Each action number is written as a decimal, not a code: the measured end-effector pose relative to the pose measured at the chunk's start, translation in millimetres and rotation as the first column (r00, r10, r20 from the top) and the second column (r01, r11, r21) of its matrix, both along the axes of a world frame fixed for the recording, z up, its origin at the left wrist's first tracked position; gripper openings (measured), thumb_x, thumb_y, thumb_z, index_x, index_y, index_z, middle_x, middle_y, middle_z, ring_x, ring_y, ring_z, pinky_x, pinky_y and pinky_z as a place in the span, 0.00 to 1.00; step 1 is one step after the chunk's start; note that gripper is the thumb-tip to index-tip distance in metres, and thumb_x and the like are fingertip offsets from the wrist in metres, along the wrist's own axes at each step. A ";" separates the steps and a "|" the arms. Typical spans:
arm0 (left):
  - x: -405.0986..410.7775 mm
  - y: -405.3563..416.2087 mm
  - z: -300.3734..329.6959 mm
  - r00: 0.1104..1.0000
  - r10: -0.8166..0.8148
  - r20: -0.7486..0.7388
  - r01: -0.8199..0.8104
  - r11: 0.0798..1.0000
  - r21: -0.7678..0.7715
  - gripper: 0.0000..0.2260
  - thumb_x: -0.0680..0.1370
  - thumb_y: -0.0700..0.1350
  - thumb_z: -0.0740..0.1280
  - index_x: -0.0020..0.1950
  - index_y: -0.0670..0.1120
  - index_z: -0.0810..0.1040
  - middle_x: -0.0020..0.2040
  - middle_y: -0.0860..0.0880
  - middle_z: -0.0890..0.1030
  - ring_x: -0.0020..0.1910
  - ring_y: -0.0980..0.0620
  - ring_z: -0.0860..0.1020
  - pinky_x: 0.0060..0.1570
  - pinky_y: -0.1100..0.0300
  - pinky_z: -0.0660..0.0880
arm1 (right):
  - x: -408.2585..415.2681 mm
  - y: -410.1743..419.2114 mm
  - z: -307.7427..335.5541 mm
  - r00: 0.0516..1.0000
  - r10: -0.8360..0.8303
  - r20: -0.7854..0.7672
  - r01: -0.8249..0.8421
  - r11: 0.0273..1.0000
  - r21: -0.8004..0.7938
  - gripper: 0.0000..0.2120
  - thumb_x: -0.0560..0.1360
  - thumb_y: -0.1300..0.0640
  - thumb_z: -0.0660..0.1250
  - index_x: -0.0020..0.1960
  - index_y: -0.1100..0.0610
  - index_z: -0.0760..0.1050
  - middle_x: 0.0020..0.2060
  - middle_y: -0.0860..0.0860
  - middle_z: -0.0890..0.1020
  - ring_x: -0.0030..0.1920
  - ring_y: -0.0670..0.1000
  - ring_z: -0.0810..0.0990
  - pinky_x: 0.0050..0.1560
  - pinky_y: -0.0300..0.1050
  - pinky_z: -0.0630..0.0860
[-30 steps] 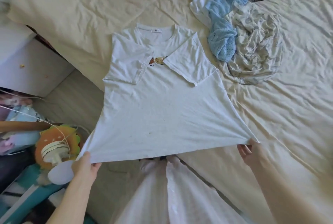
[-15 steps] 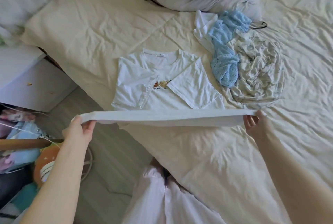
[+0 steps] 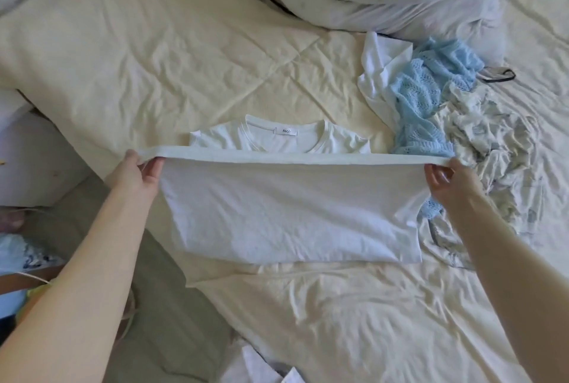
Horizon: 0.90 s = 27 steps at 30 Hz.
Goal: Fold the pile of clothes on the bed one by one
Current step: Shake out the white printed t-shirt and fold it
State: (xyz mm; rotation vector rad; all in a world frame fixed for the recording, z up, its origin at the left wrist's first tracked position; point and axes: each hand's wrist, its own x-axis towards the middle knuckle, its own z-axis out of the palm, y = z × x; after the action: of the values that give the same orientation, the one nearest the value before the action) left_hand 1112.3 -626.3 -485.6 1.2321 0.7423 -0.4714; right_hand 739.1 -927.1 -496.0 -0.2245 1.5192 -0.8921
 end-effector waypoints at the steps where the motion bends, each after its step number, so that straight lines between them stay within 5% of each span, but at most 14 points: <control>1: 7.5 -8.4 -6.9 1.000 0.000 0.008 0.000 1.000 0.010 0.06 0.81 0.38 0.61 0.44 0.41 0.71 0.43 0.46 0.77 0.44 0.51 0.80 0.45 0.57 0.80 | 7.3 -10.4 -6.8 1.000 0.021 -0.021 -0.021 1.000 0.001 0.06 0.79 0.62 0.61 0.56 0.58 0.69 0.38 0.51 0.76 0.39 0.48 0.79 0.34 0.43 0.81; 4: 28.4 -37.0 -23.6 0.999 -0.025 0.030 0.024 0.999 0.031 0.06 0.80 0.37 0.61 0.43 0.40 0.71 0.42 0.46 0.77 0.39 0.52 0.79 0.45 0.57 0.80 | 28.0 -38.8 -23.0 0.995 0.082 -0.065 -0.081 0.997 0.008 0.07 0.79 0.63 0.61 0.57 0.59 0.67 0.39 0.52 0.76 0.38 0.48 0.79 0.36 0.43 0.82; 7: 45.3 -65.0 -40.7 0.999 -0.019 0.036 0.021 0.999 -0.042 0.06 0.80 0.36 0.60 0.44 0.39 0.72 0.43 0.44 0.77 0.45 0.48 0.80 0.49 0.57 0.79 | 47.5 -61.7 -40.1 0.999 0.014 -0.030 -0.014 1.000 -0.003 0.11 0.80 0.62 0.59 0.61 0.62 0.70 0.48 0.53 0.78 0.43 0.50 0.80 0.34 0.42 0.81; 10: 48.0 -79.7 -59.3 0.997 -0.069 0.042 0.074 0.989 -0.126 0.08 0.82 0.39 0.56 0.60 0.38 0.70 0.53 0.44 0.75 0.56 0.45 0.76 0.50 0.55 0.78 | 63.2 -65.4 -55.5 1.000 0.019 -0.009 -0.019 1.000 -0.011 0.17 0.82 0.62 0.52 0.69 0.62 0.66 0.59 0.54 0.74 0.61 0.53 0.76 0.54 0.46 0.78; 13: 33.6 -69.2 -77.7 0.972 -0.200 0.122 0.191 0.978 0.081 0.10 0.80 0.36 0.57 0.60 0.46 0.70 0.47 0.47 0.74 0.42 0.50 0.76 0.45 0.59 0.76 | 77.1 -34.7 -70.3 0.947 0.226 -0.227 -0.244 0.969 -0.051 0.11 0.80 0.62 0.54 0.62 0.54 0.67 0.48 0.50 0.75 0.55 0.51 0.74 0.60 0.49 0.73; 16: 5.9 -26.6 -97.2 0.895 -0.399 0.198 0.264 0.834 0.484 0.12 0.77 0.35 0.60 0.60 0.44 0.73 0.49 0.46 0.76 0.42 0.53 0.76 0.43 0.61 0.74 | 72.2 25.8 -85.3 0.575 0.438 -0.691 -0.644 0.763 -0.052 0.15 0.80 0.59 0.58 0.66 0.58 0.69 0.60 0.54 0.77 0.59 0.52 0.74 0.61 0.42 0.68; 19: -33.0 27.4 -113.2 0.839 -0.539 0.073 0.348 0.636 0.689 0.16 0.77 0.40 0.64 0.65 0.43 0.73 0.60 0.44 0.77 0.57 0.48 0.76 0.53 0.60 0.73 | 56.5 101.4 -98.3 0.151 0.460 -0.875 -0.941 0.339 0.016 0.15 0.78 0.63 0.61 0.65 0.63 0.72 0.65 0.60 0.74 0.68 0.59 0.70 0.68 0.50 0.63; 23: -82.7 80.2 -131.4 0.856 -0.478 -0.196 0.483 0.607 0.631 0.18 0.80 0.47 0.62 0.69 0.43 0.68 0.65 0.43 0.74 0.63 0.44 0.72 0.56 0.55 0.69 | 43.4 187.6 -111.4 -0.193 0.324 -0.926 -0.981 -0.083 0.175 0.18 0.74 0.62 0.69 0.64 0.60 0.76 0.67 0.61 0.72 0.69 0.63 0.68 0.68 0.67 0.60; 25: -97.9 91.2 -135.9 0.830 -0.428 -0.358 0.553 0.717 0.424 0.15 0.81 0.52 0.59 0.63 0.44 0.72 0.61 0.44 0.75 0.59 0.45 0.73 0.57 0.51 0.69 | 41.5 215.4 -115.0 -0.295 0.288 -0.911 -0.946 -0.221 0.236 0.22 0.74 0.58 0.70 0.66 0.58 0.74 0.69 0.60 0.71 0.70 0.62 0.67 0.67 0.68 0.59; 27: -102.1 95.4 -136.8 0.849 -0.327 -0.416 0.452 0.857 0.247 0.14 0.81 0.54 0.58 0.57 0.45 0.73 0.58 0.45 0.75 0.58 0.48 0.73 0.59 0.53 0.70 | 42.7 230.2 -119.3 -0.374 0.291 -0.881 -0.911 -0.293 0.290 0.24 0.74 0.54 0.70 0.69 0.56 0.71 0.71 0.59 0.68 0.71 0.61 0.64 0.68 0.69 0.58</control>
State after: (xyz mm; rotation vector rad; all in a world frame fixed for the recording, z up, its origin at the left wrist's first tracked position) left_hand 1010.2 -530.9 -622.4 1.6609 0.9066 -0.9646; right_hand 781.8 -696.9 -615.3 -2.5104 0.9094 0.2290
